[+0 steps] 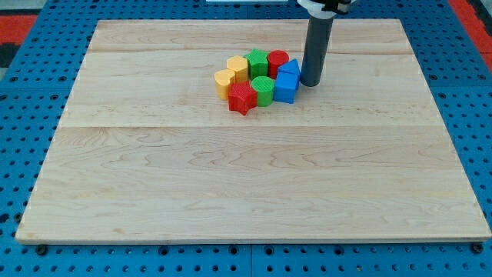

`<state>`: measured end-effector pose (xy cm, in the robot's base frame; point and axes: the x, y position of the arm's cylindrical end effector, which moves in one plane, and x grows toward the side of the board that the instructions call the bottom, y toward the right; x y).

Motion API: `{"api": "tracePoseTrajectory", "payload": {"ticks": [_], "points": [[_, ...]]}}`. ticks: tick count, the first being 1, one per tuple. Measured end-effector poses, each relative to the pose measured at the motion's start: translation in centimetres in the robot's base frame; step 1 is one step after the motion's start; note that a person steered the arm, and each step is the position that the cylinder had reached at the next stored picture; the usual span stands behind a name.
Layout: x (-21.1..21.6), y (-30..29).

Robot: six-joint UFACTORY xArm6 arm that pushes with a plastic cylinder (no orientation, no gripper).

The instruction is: Move your arm to the red star

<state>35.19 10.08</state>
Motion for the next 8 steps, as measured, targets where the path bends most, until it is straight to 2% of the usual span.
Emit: {"api": "tracePoseTrajectory", "payload": {"ticks": [2,4,5,7,8], "points": [[1.3,1.5],[8.2,1.6],[10.9,-0.8],[12.1,-5.8],[11.9,-6.0]]}}
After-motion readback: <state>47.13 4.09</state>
